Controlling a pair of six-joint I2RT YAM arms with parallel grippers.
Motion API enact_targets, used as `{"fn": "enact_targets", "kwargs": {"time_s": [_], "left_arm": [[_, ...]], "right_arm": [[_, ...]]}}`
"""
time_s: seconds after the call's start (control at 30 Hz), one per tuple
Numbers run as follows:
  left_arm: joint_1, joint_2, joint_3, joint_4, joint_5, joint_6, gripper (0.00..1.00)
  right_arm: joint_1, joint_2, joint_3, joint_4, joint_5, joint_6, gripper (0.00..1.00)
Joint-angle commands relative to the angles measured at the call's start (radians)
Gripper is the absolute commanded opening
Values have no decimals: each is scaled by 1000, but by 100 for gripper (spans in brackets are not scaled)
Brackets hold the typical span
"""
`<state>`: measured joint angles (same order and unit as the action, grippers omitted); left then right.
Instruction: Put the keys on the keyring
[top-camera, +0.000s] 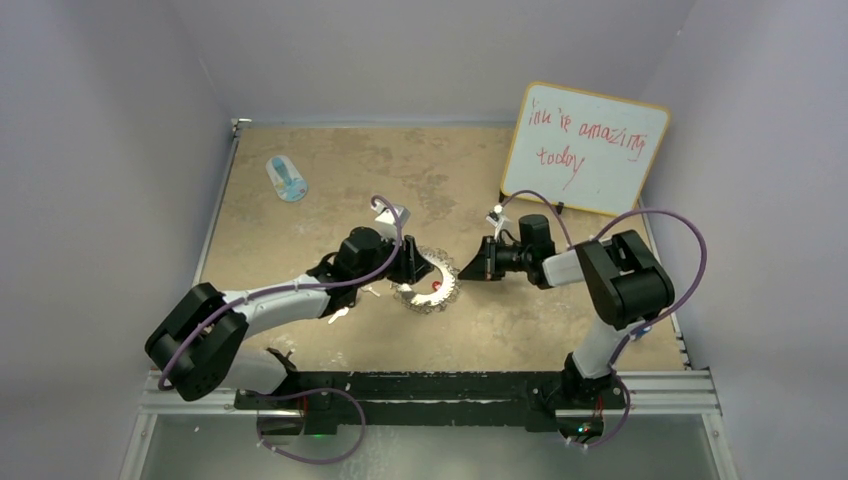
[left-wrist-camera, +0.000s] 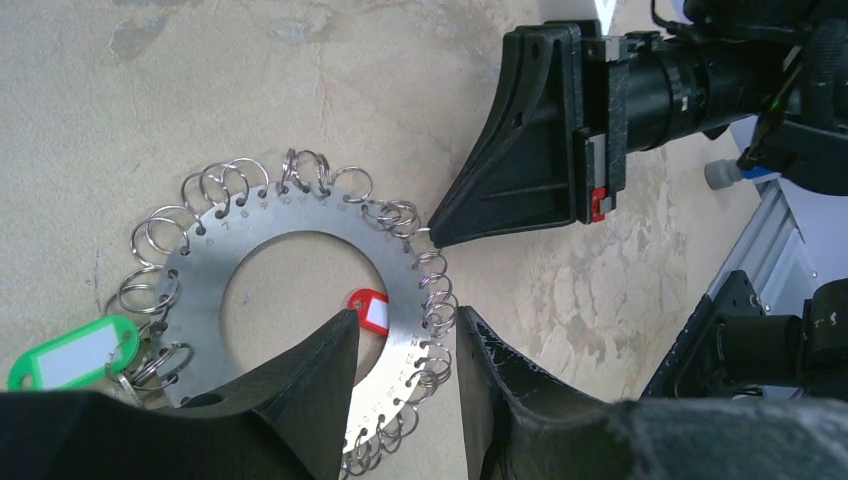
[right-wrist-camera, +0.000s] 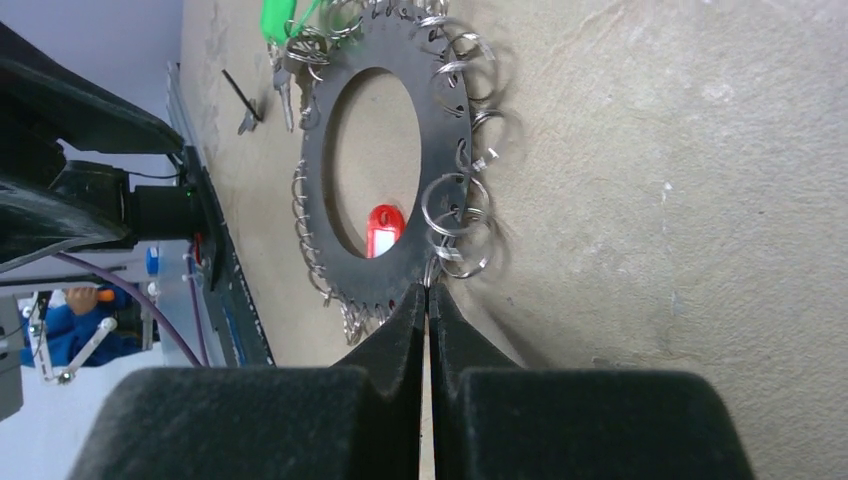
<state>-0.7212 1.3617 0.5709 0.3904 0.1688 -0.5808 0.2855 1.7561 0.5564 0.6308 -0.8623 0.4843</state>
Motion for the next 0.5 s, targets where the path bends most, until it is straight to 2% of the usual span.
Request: {"fn": "enact_targets", "kwargs": {"time_s": [0.0, 0.2, 0.47], "left_arm": [[-3, -49, 35, -24, -26, 45, 39], [-3, -95, 41, -69, -66, 92, 39], [-3, -165, 44, -50, -65, 145, 38]], "right_arm": [[-3, -91, 66, -101, -19, -92, 0], [4, -239, 141, -276, 30, -206, 0], [30, -433, 226, -353, 61, -295, 0]]}}
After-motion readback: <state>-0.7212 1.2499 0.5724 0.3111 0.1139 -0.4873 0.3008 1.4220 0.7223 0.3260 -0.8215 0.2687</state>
